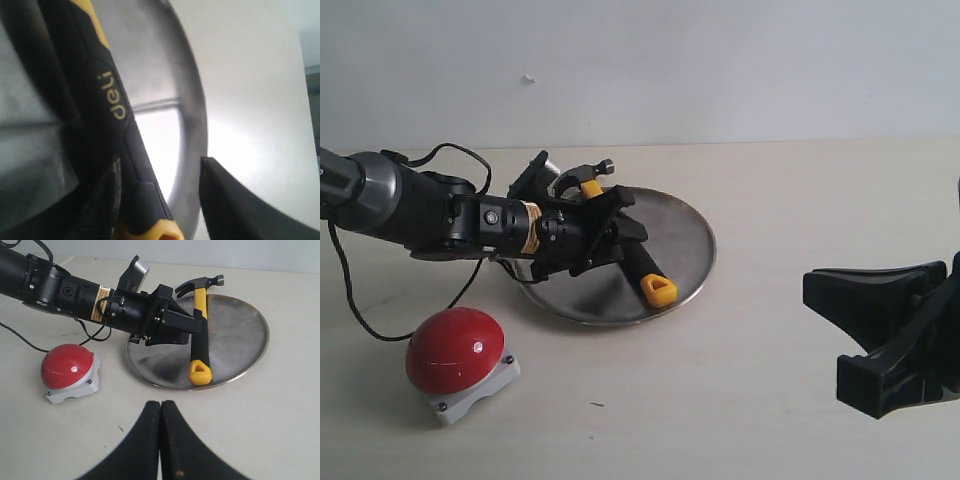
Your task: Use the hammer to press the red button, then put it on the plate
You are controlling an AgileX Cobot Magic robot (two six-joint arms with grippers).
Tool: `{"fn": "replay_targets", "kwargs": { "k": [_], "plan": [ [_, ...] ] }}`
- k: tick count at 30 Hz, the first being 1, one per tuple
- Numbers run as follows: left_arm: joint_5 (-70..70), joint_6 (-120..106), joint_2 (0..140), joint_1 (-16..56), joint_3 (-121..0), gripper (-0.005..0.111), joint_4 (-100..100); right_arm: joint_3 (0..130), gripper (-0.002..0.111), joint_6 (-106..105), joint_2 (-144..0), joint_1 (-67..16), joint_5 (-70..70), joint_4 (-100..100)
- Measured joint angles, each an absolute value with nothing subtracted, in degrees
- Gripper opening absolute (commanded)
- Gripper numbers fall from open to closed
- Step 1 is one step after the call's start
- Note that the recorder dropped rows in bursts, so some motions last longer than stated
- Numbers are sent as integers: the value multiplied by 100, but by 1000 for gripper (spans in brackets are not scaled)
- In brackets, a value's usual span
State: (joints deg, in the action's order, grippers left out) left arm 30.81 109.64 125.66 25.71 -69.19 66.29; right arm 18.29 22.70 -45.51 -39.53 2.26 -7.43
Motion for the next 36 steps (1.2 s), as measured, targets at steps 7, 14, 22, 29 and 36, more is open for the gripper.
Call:
{"fn": "replay_targets", "kwargs": {
  "k": [7, 14, 22, 29, 36],
  "plan": [
    [3260, 11376, 12251, 2571, -6884, 46, 7187, 1829, 0, 2270, -4551, -3953, 226, -743],
    [3568, 11187, 11780, 2535, -6884, 1, 7605, 1829, 0, 2270, -4551, -3953, 226, -743],
    [3722, 10084, 10613, 2483, -6077, 0, 7452, 1829, 0, 2270, -4551, -3953, 226, -743],
    [4515, 8797, 9310, 2516, -4492, 0, 6213, 1829, 0, 2270, -4551, -3953, 226, -743],
    [4868, 8675, 8459, 2516, -3932, 0, 6551, 1829, 0, 2270, -4551, -3953, 226, -743]
  ]
}}
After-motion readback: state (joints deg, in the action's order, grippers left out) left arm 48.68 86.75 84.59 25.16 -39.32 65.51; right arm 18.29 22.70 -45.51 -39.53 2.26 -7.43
